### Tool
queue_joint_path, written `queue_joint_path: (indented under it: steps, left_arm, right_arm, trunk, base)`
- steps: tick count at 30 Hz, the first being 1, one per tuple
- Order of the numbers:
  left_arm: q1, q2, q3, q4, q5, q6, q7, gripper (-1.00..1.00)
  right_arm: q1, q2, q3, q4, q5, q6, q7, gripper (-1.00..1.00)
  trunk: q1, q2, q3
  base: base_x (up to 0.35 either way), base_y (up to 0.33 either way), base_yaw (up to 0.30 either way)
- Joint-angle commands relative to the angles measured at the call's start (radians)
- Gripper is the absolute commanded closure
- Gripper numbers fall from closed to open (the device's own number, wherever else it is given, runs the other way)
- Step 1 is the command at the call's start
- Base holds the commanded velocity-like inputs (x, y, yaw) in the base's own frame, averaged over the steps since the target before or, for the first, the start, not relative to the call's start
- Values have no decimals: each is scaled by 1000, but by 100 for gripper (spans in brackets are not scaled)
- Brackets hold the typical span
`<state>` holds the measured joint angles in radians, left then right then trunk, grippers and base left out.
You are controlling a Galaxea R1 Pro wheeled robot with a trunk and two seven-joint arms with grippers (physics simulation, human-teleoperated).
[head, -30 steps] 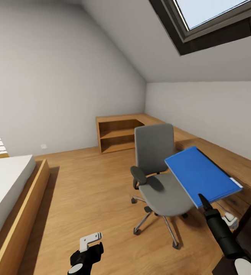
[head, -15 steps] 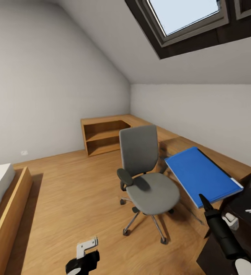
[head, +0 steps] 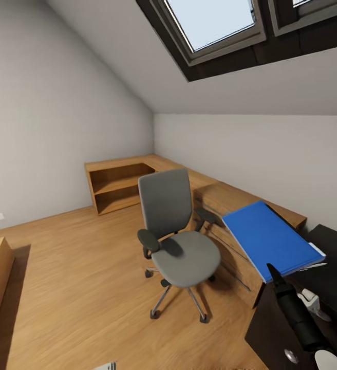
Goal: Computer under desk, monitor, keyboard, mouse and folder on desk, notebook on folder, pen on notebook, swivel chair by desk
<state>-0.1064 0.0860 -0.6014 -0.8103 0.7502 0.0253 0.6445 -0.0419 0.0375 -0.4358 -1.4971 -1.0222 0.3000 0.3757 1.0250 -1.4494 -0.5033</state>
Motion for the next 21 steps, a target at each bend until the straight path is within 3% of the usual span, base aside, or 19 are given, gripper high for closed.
queue_joint_path:
  steps: [1,5,11,16,21]
  left_arm:
    - [-1,1,-5,0,4,0,4,-100]
    - [-1,1,-3,5,5,-20,-8,-100]
    - [-1,1,-7,30,5,-69,-11,-100]
    - [-1,0,-7,36,3,-74,-11,-100]
    - [-1,0,-8,37,3,-74,-11,-100]
  right_arm:
    - [-1,1,-3,1,-10,10,2,100]
    - [-1,2,-3,4,-10,10,2,100]
    - [-1,1,-5,4,-12,10,0,100]
    - [-1,2,-34,13,-13,10,-1,100]
    - [-1,2,-47,20,-13,9,-1,100]
  trunk:
    - [0,-1,-1]
    - [0,-1,-1]
    - [0,-1,-1]
    - [0,-1,-1]
    - [0,-1,-1]
  base:
    - [0,0,-266]
    - [0,50,-266]
    - [-32,256,-269]
    - [-134,258,-270]
    - [-44,61,-270]
